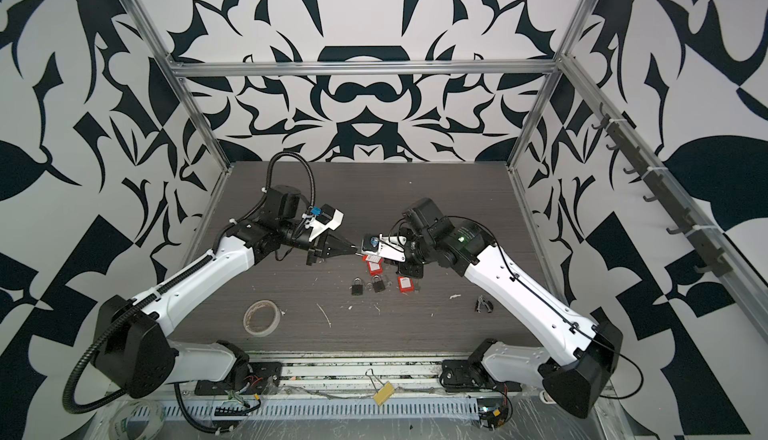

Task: Lock with the key

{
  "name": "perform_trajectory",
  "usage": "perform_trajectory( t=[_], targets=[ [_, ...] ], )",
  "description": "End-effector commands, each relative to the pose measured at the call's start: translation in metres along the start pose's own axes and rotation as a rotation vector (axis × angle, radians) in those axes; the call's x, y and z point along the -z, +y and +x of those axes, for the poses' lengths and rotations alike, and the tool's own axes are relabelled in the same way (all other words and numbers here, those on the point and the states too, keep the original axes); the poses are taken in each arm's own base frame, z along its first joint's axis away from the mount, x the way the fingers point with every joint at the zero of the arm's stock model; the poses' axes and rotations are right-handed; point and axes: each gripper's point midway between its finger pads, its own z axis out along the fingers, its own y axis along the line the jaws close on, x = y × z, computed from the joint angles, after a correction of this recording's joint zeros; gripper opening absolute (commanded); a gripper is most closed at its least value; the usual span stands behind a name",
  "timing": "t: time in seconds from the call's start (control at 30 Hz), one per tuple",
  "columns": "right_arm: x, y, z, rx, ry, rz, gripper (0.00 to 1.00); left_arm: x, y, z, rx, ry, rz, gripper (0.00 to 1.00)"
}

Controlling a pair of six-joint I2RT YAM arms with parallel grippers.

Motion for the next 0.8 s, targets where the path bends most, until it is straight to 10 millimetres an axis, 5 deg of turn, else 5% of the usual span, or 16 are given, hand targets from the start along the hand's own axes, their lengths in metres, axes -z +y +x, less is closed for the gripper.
perform_trajectory(
  t=[0.0, 0.33, 0.77],
  targets=[
    [-0.002, 0.006, 0.007, -0.001, 0.043, -0.034, 0.18, 0.004, -0.01, -0.018, -0.034, -0.04, 0.045, 0.0],
    [0.0, 0.013, 0.012, 0.002, 0.061, -0.068, 0.07, 0.005, -0.012, -0.018, -0.053, -0.03, 0.039, 0.0],
    [0.013, 0.019, 0.012, -0.064, 0.044, -0.159, 0.13, 0.006, -0.012, -0.019, -0.08, -0.02, 0.025, 0.0]
  ],
)
